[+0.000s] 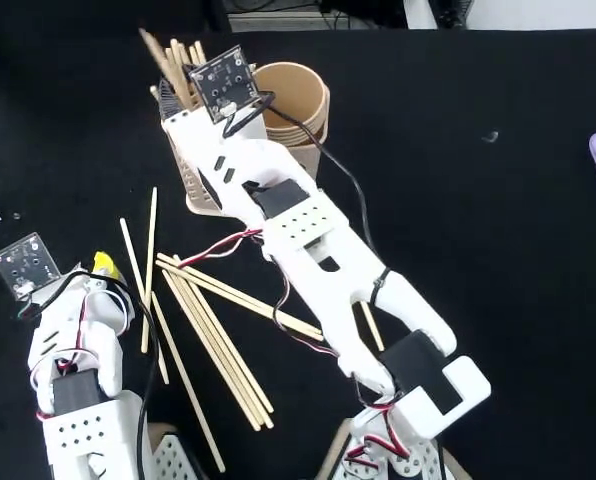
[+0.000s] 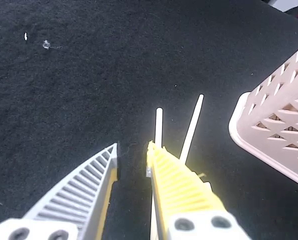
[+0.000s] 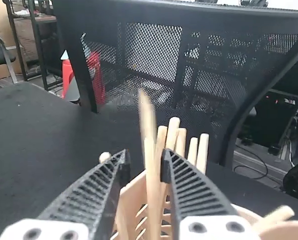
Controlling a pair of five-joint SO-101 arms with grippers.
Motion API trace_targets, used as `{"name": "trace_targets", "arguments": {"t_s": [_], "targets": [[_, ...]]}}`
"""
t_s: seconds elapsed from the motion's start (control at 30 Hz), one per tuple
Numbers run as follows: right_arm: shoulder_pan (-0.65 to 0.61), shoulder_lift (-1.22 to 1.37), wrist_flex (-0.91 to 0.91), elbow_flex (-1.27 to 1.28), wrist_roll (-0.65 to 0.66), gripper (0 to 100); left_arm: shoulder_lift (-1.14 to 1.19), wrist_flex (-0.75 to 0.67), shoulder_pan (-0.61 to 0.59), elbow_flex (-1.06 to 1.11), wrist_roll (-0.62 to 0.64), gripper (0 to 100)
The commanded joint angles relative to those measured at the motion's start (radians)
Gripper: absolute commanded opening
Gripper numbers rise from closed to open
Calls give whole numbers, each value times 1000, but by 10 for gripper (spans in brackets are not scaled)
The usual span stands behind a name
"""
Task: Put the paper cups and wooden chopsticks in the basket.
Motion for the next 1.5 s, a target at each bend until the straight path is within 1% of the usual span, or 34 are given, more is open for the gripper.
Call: {"name": "trace_targets", "arguments": {"t_s": [0.0,0.1,0.2,0.33,0.53,0.6,0.67,0.73,0.8,0.9,1.0,1.07,1.23,1.47], "targets": [[-12,-24,9,-13,-5,102,-11,-8,12,-5,-8,109],[-11,-79,12,-7,-5,100,-11,-8,12,-5,-8,109],[-14,-176,107,-24,-5,100,-11,-8,12,-5,-8,109],[-31,-331,399,-77,-5,100,-11,-8,12,-5,-8,109],[-69,-538,974,-85,-2,103,-11,-8,12,-5,-8,109],[-69,-585,1099,-56,-2,103,-11,-8,10,-5,-8,109],[-63,-611,1163,2,-2,103,-11,-8,10,-5,-8,109],[-66,-616,1178,101,0,103,-11,-8,10,-5,-8,109],[-81,-615,1168,214,32,104,-11,-8,10,-5,-8,109],[-127,-613,1083,389,112,143,-11,-8,10,-5,-9,109],[-135,-610,965,529,160,199,-11,-8,10,-5,-9,109],[-126,-576,911,581,175,212,-11,-8,8,-5,-9,109],[-130,-375,821,572,215,213,-11,-8,10,-5,-9,109],[-146,-222,884,438,219,212,-11,-8,10,-7,-9,109]]}}
